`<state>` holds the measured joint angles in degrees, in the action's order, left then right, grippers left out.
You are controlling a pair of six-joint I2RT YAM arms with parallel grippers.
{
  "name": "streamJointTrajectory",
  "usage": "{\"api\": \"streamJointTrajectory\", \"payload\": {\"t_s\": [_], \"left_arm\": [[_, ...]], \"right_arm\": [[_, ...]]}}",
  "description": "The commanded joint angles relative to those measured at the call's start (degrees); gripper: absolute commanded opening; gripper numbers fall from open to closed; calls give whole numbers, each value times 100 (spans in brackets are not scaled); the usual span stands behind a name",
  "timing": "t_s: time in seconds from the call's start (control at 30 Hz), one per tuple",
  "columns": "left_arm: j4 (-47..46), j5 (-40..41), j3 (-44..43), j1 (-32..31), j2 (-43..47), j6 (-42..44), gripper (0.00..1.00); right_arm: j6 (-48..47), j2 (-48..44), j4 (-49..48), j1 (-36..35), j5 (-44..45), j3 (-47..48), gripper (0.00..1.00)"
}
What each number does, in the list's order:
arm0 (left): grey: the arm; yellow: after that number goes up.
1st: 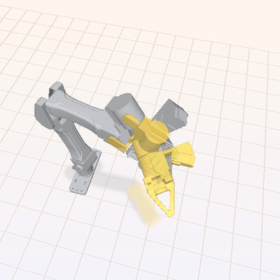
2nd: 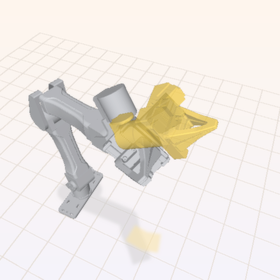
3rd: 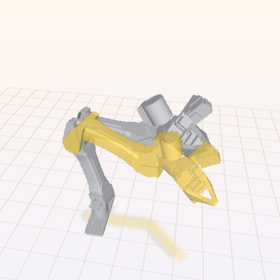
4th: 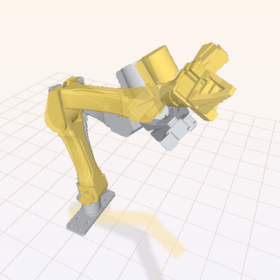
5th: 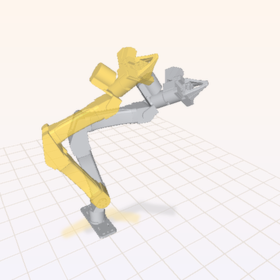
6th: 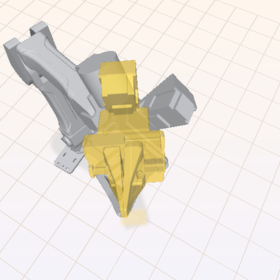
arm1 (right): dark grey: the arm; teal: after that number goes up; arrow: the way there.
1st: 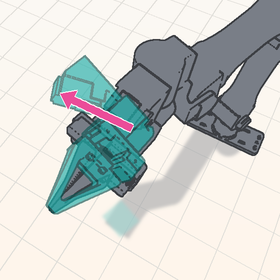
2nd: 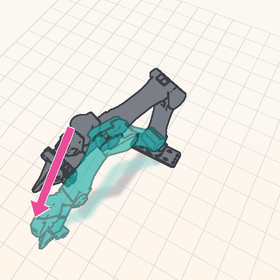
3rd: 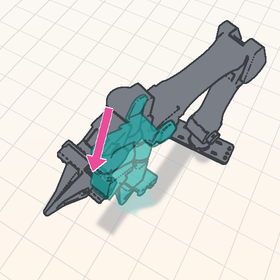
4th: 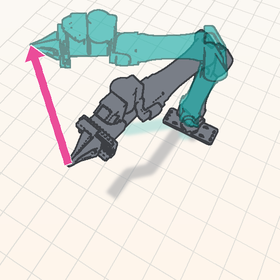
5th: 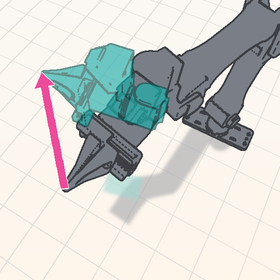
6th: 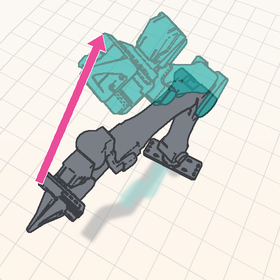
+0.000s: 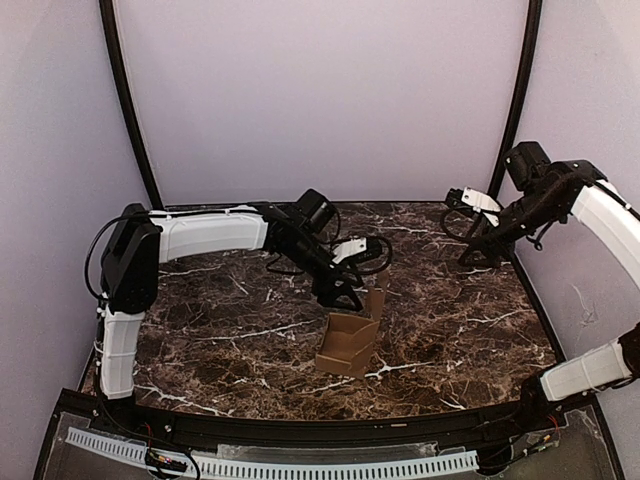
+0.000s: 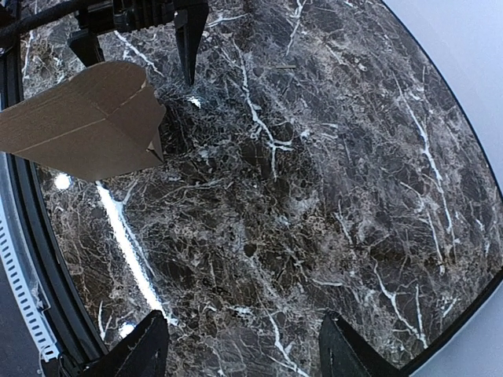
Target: Fold the paper box
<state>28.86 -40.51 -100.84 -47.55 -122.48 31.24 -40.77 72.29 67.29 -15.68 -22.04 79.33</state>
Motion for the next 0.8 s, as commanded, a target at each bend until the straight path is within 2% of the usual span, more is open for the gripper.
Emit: {"api": "streamJointTrajectory", "payload": {"t_s": [0.0,0.1,0.17,0.23,0.37,0.5,0.6,0.77], "left_arm": [[370,207,-141,-261,-47,352,78],[404,148,-501,-364,-249,315,72],[410,210,-607,-395,-356,319,64],[419,238,-646,-405,-416,362,50],[508,215,-664,-422,-425,357,35],[721,381,-600,-417,-175,380,6],[414,757,-156,-402,144,238,1],[-623,1485,770,-191,916,-800,1]], "right_arm": [[93,-95,-146,48,-291,-171,65],[113,-84,-136,61,-401,-187,65],[113,-102,-119,67,-415,-225,65],[103,-133,-128,68,-415,-286,65],[96,-163,-136,65,-445,-347,65],[103,-99,-201,70,-507,-250,65],[158,115,-274,65,-732,-80,65],[613,490,-967,58,-955,95,64]]}}
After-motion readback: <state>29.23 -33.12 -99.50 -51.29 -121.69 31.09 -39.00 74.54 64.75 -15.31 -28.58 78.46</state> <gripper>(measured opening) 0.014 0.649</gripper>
